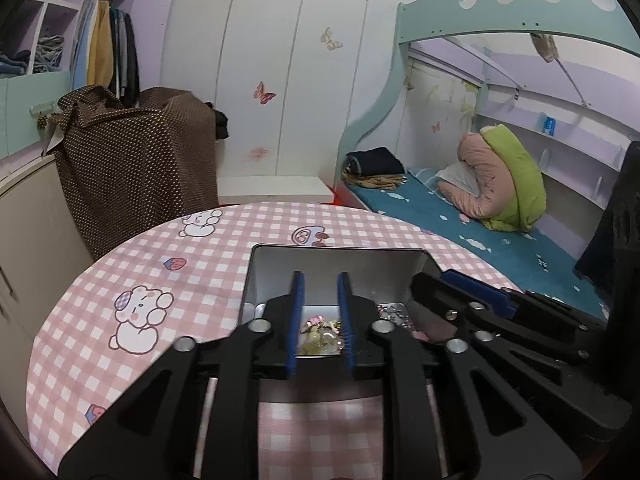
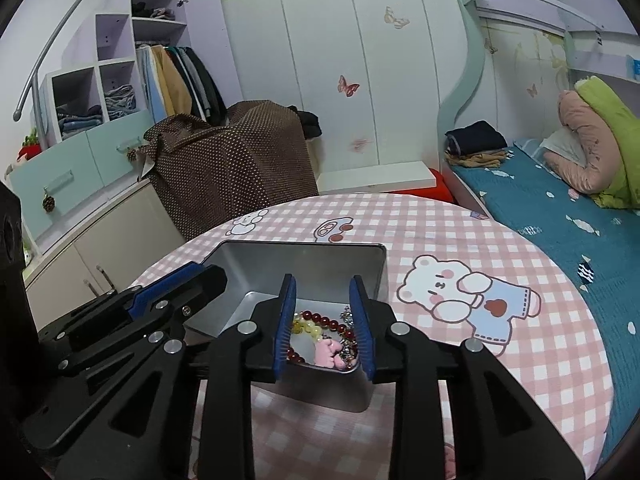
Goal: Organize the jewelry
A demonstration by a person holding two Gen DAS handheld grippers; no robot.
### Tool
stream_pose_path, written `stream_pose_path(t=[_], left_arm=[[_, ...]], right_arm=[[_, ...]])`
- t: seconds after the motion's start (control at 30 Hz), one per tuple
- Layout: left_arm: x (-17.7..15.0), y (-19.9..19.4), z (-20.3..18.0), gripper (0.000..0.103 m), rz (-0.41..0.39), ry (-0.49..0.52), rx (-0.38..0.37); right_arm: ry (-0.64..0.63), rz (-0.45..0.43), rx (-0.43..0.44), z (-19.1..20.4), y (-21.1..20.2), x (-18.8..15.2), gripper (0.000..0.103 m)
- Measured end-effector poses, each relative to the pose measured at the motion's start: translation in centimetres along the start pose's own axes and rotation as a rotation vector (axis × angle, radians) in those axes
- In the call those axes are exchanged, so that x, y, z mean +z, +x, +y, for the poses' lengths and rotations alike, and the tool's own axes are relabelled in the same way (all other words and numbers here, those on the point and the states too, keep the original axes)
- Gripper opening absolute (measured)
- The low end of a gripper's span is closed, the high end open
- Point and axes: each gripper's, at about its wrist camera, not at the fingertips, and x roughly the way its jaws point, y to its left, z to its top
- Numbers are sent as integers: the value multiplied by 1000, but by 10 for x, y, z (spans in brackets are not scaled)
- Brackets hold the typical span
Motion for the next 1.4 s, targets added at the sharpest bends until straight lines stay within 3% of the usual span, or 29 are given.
stream_pose_path(t=[0.43,0.53,0.6,0.7,1.0,1.4], left_arm=[[0,-1,8,45,7,-27,38],[-1,-3,8,53,11,-19,57],[0,-5,10,56,14,-25,59],[1,-12,14,66,10,-42,50],[6,-50,13,79,-22,-23,62],[8,-121,-3,89,-99,17,55]], right_arm=[[-17,-14,-43,0,-6,0,32],[-1,-14,-55,-1,-10,0,42],[9,-28,-74,-3,-16,0,59],[9,-50,-98,-4,-27,1,70],[-16,-100,-140,11,-62,2,83],[-48,-196,-180,28,-124,-4,92]])
